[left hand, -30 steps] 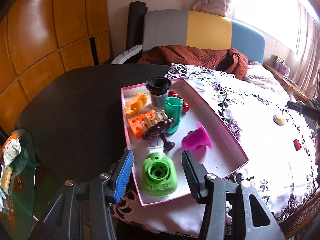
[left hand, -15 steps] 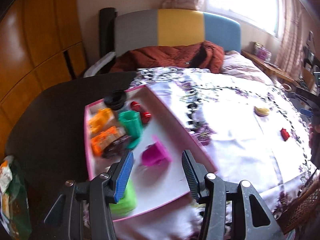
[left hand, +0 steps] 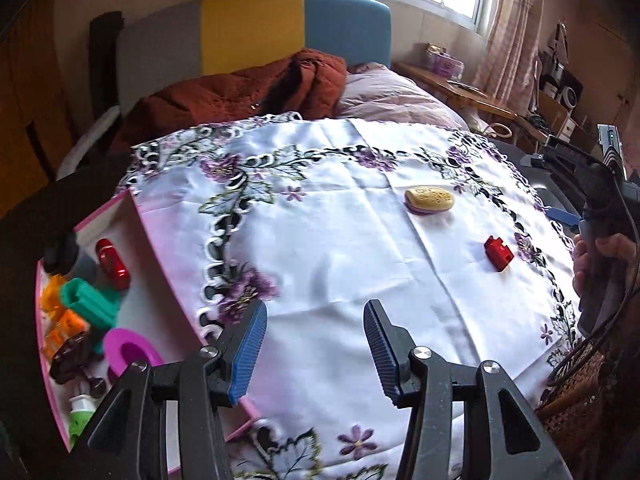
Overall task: Organize rigid objects
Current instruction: 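Move both open grippers back over the remaining objects on the cloth, then grasp the yellow oval sponge with the left gripper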
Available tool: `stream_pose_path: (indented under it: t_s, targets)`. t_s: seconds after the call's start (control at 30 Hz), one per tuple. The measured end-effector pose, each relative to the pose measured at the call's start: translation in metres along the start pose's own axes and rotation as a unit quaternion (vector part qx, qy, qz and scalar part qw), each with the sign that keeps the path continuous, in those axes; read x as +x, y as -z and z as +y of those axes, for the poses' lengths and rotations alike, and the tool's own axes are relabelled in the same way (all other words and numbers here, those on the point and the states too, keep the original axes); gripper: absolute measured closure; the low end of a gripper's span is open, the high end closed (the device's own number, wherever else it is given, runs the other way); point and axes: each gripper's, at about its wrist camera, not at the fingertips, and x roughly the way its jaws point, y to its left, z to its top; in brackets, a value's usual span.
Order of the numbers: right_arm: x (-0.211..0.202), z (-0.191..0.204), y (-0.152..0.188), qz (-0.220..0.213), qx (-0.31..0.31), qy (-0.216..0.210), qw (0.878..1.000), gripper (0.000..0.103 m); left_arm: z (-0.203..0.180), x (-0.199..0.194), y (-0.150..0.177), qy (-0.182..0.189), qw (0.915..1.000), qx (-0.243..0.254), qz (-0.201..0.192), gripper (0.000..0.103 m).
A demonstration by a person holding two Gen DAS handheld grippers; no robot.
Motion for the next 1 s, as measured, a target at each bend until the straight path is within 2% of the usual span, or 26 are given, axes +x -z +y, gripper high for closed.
stream_pose_path:
  t_s: [0.1, 0.2, 0.4, 0.6, 0.9, 1.0]
  targets:
    - [0.0, 0.0, 0.0, 0.002, 0.003, -0.007, 1.0, 0.007, -0.022, 0.022, -0.014, 0.025, 0.9994, 0.015, 0.02, 0.049]
    - [0.0, 0.0, 0.0, 0.003, 0.003, -0.013, 1.0, 0.007, -0.043, 0.044, -0.032, 0.056, 0.9975, 0.028, 0.034, 0.033]
    - [-0.001, 0.0, -0.002, 0.002, 0.008, -0.026, 1.0, 0.007, -0.077, 0.088, -0.067, 0.1, 0.9929, 0.024, 0.06, 0.025]
    - [0.0, -0.001, -0.002, 0.007, 0.013, -0.036, 0.999, 0.007, -0.101, 0.127, -0.092, 0.104, 0.9912, 0.012, 0.081, 0.02]
    - [0.002, -0.006, -0.004, 0.012, 0.032, -0.052, 0.998, 0.007, -0.124, 0.172, -0.115, 0.093, 0.9908, -0.012, 0.097, 0.015]
    - [0.003, -0.006, -0.004, 0.015, 0.036, -0.055, 0.998, 0.007, -0.133, 0.184, -0.12, 0.085, 0.9912, -0.005, 0.101, 0.014]
